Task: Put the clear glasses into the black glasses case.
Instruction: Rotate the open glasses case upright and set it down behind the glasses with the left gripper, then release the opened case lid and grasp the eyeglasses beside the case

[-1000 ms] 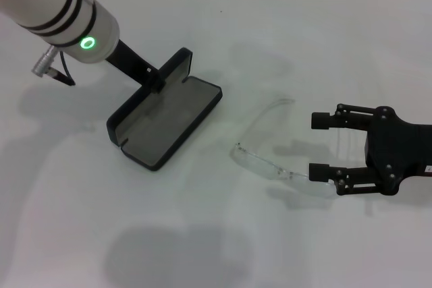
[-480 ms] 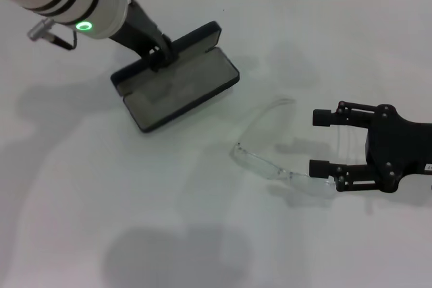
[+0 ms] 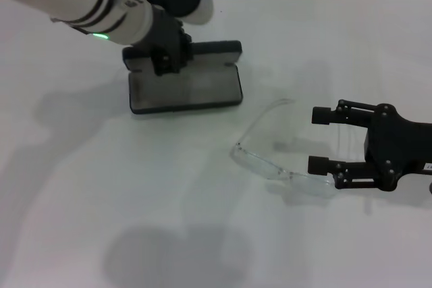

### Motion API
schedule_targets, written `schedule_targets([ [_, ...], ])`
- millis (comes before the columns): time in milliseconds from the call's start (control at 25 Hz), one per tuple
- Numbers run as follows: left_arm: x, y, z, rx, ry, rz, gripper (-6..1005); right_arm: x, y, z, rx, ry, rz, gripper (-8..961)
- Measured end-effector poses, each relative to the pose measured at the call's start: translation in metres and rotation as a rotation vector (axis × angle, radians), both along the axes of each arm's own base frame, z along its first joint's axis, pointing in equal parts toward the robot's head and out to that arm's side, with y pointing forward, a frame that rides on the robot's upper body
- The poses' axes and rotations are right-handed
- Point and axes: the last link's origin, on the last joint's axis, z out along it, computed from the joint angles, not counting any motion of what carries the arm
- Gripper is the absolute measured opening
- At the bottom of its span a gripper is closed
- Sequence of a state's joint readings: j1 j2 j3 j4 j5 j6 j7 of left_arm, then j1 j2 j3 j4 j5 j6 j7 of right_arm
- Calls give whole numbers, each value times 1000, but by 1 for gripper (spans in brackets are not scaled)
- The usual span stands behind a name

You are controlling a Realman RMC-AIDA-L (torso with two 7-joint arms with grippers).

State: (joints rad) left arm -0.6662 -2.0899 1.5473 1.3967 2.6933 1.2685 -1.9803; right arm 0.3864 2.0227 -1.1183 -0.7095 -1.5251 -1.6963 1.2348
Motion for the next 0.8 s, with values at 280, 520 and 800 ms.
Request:
schedule_targets([
  [280, 12, -1, -18, -67, -12, -36, 209, 0, -2, -2, 4, 39, -7, 801],
  [520, 17, 3, -18, -42, -50, -58, 49, 2, -3, -2, 3, 41, -12, 801],
  [800, 15, 1, -10, -26, -133, -41, 31, 5, -4, -1, 4, 43, -24, 800],
])
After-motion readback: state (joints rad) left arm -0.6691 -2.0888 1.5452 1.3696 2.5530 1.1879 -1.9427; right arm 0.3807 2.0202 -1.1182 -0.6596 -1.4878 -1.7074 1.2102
